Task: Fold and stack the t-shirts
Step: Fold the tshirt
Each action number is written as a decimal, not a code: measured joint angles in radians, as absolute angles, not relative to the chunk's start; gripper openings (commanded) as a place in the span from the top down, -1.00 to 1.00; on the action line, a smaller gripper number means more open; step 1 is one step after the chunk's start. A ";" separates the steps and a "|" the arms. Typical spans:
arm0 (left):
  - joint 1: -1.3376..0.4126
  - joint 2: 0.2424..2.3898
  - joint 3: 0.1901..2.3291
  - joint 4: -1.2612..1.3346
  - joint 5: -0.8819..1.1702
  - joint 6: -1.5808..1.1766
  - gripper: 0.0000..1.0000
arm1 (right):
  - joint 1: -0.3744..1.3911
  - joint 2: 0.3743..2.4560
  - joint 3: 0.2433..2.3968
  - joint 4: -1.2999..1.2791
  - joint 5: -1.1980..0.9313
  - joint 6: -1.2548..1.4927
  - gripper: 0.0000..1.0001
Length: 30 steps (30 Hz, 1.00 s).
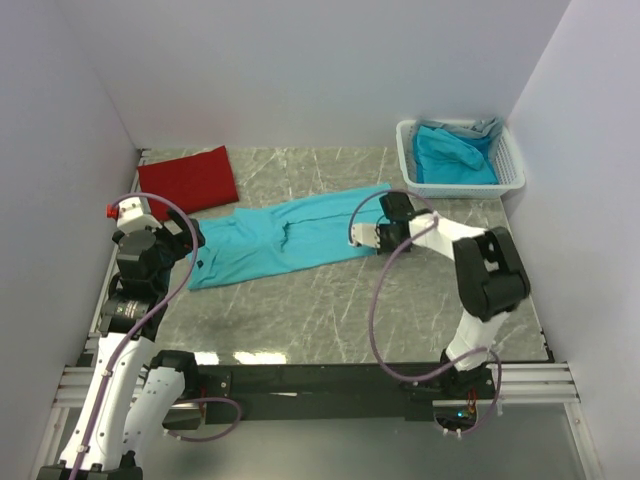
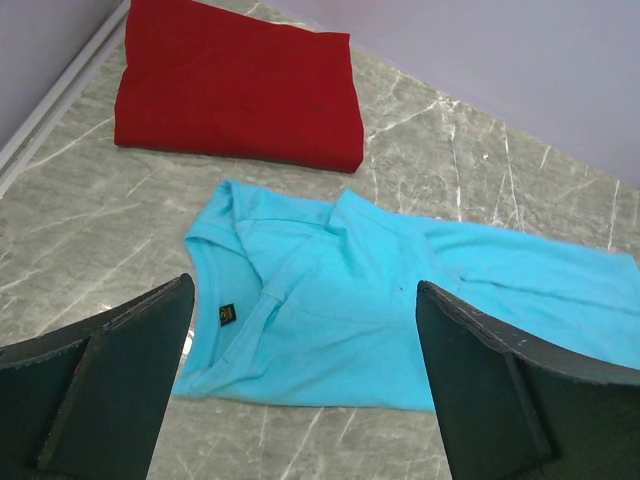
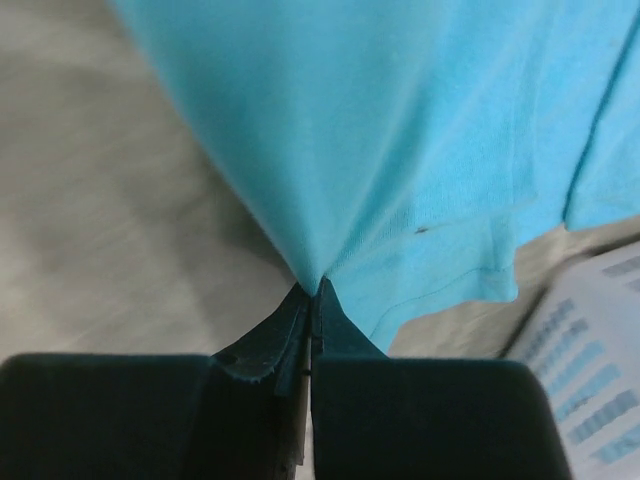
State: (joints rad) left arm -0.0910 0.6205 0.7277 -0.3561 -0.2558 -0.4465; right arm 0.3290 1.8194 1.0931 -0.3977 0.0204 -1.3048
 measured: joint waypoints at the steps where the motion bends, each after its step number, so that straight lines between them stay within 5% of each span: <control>1: -0.091 0.620 0.727 -0.356 -0.256 -0.447 -0.97 | 0.329 1.787 1.061 -0.413 0.015 -1.306 1.00; 15: -0.091 0.607 0.727 -0.356 -0.240 -0.447 -0.96 | 0.332 1.033 0.550 -0.713 -0.068 -1.299 1.00; 24: -0.091 0.616 0.727 -0.356 -0.208 -0.447 -0.96 | 0.339 0.855 0.537 -0.870 -0.101 -1.229 0.03; 30: -0.091 0.610 0.727 -0.356 -0.206 -0.447 -0.96 | 0.394 0.984 0.791 -0.875 -0.214 -1.082 -0.08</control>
